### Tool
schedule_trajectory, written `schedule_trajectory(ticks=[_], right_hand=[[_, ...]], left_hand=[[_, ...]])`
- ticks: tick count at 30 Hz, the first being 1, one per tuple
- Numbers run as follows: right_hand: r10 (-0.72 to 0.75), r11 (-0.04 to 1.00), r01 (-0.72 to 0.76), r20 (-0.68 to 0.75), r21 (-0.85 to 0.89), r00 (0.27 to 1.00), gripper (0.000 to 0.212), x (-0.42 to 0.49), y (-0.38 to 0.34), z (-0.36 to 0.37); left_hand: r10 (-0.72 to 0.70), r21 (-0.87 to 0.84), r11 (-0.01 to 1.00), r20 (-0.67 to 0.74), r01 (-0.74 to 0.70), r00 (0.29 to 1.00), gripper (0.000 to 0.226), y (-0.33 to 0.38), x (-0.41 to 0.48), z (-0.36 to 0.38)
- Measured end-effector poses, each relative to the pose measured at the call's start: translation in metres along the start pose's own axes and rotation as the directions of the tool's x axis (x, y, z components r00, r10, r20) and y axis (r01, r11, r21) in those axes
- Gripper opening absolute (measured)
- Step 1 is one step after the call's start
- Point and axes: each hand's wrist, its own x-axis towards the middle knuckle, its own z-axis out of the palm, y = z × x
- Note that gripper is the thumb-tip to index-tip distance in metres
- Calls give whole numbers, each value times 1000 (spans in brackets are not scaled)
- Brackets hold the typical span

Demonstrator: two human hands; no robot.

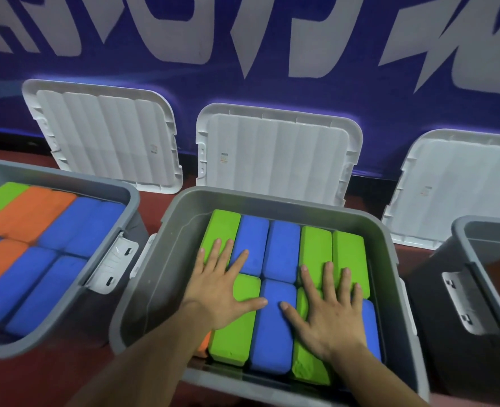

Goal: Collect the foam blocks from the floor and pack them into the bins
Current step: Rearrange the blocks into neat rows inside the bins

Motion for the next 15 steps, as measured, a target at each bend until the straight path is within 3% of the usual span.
schedule_trajectory(ticks=[6, 10, 15], right_hand=[[-38, 999, 38, 13, -12, 999, 95, 4, 2, 0], [-53, 998, 53, 5, 18, 999, 95, 10, -2, 4], [-85, 992, 81, 31, 100, 996, 89, 17, -4, 6]], left_hand=[[-3, -22, 1000, 3, 3, 1000, 120, -1, 3, 0], [-71, -176, 981, 42, 78, 997, 129, 27, 10, -11], [-2, -92, 996, -16, 0, 1000, 86, 61, 14, 0]])
